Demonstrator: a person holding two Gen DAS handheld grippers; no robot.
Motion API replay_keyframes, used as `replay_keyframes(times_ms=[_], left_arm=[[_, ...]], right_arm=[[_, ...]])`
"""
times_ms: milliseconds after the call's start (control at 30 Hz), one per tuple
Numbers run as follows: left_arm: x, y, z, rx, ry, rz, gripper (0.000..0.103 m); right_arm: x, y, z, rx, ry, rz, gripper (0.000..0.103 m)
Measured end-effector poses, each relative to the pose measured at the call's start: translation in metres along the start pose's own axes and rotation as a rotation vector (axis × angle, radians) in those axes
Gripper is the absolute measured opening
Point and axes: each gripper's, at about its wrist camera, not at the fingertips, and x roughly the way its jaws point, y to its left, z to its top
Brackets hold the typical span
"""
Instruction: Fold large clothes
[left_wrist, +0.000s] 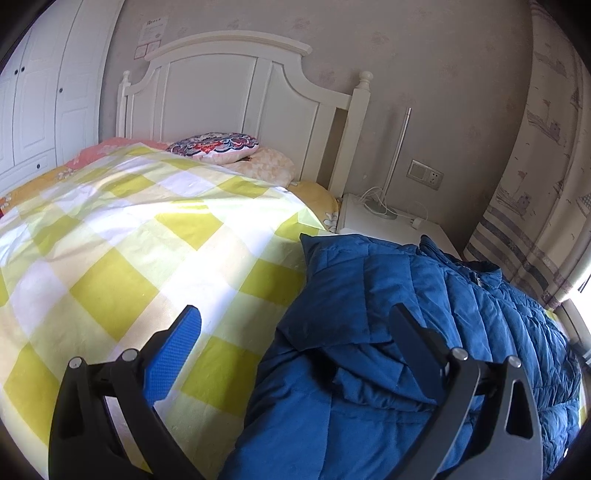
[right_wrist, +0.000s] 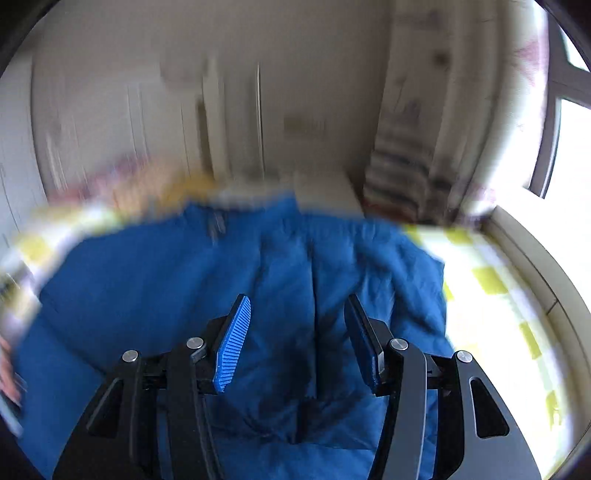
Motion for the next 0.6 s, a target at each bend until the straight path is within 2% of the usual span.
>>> replay_keyframes(times_ms=[33,233,300,400,467,533,600], left_arm=[[0.001,0.001,0.000,-0.006,0.003,-0.001,0.100],[-0.007,0.002,-0.001,-0.007,-0.036,-0.011,0.100],[-0.015,0.003,0.004,-0.037,-0.049,-0.029,0.100],[-0.027,-0.007,0.021,-0.081,-0.004,-0.135,0.100],[-0.023,-0.035,0.033,0.007,0.091,-0.184,0.100],[-0.014,-0.063,0.037,0.108,0.164,-0.192,0.100],[0.003,-0.090,0.031,0.205,0.181,-0.164,0.100]], right_arm=[[0.016,-0.001,-0.009,0.000,0.050,-0.012,0.052],[0.025,-0.015,-0.015,0.061,0.068,0.036,0.053],[0.027,-0.019,-0.015,0.075,0.070,0.055,0.053],[0.030,-0.022,-0.011,0.089,0.070,0.073,0.053],[0.021,-0.017,-0.014,0.084,0.068,0.071,0.054],[0.017,-0.016,-0.013,0.085,0.067,0.073,0.054],[0.015,-0.017,-0.013,0.091,0.065,0.082,0.054]])
